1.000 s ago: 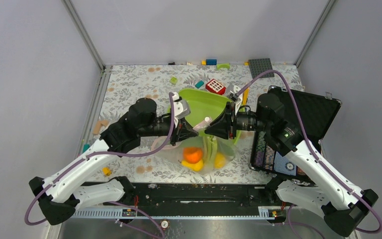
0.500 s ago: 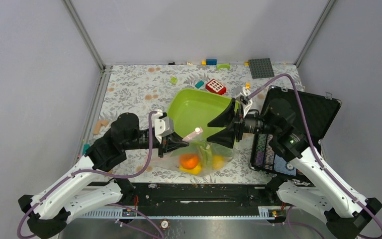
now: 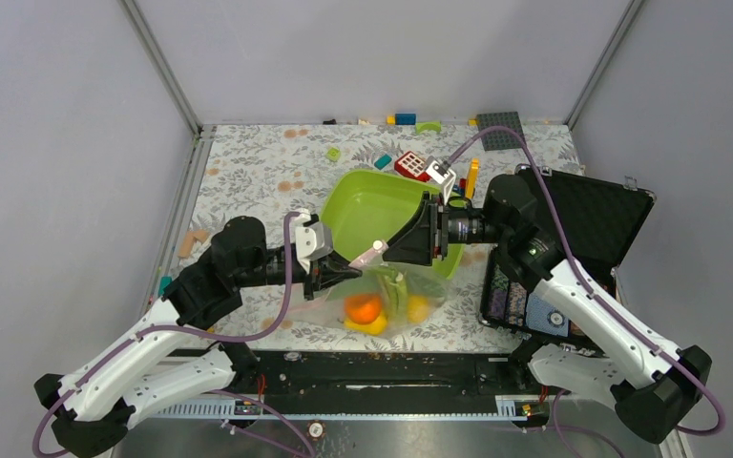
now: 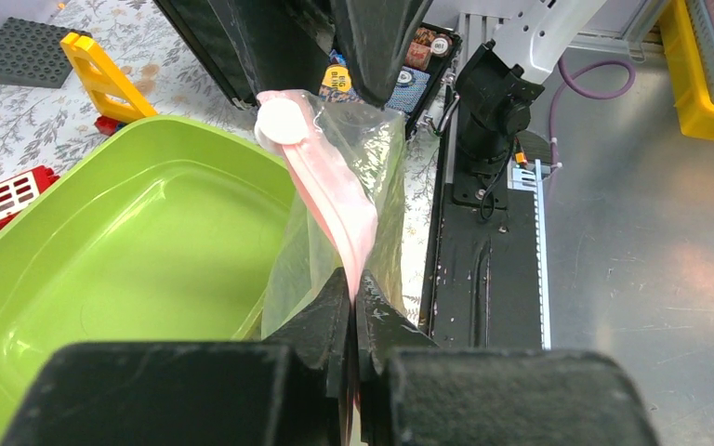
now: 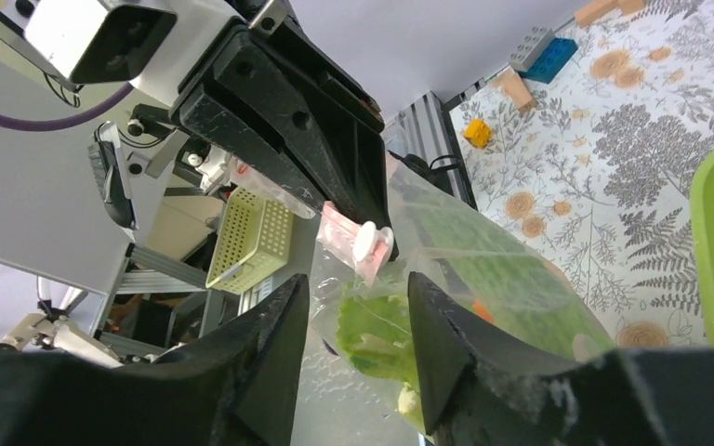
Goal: Place the food in the zip-top bag and seal the zipper
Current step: Zip the zipper food storage bag at the center of the board.
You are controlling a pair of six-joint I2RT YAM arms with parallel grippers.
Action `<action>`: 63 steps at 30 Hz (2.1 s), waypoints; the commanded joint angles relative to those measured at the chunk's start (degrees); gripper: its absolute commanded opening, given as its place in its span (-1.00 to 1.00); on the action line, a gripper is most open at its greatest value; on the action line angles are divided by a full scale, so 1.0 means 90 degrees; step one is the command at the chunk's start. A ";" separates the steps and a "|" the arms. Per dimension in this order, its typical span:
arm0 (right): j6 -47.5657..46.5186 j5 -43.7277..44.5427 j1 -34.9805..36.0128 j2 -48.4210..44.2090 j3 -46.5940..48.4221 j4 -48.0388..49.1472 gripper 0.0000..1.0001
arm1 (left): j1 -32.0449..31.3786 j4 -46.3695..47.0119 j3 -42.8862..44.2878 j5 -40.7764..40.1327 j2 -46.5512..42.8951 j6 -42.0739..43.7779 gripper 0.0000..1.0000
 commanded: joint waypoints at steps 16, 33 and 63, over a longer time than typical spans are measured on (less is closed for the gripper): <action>-0.0171 -0.0107 0.0258 0.0142 0.0482 -0.0164 -1.00 | -0.0026 0.0555 0.0217 -0.0152 -0.0076 -0.0020 0.53; -0.5044 -0.0507 0.0445 0.0481 0.1838 -0.2557 -1.00 | -0.0024 0.0805 0.1493 -0.0250 0.1011 -0.2156 0.97; -0.4570 -0.0296 0.0594 0.0590 0.2031 -0.2337 -1.00 | -0.0022 0.1010 0.1282 0.0272 0.1169 -0.1899 -0.42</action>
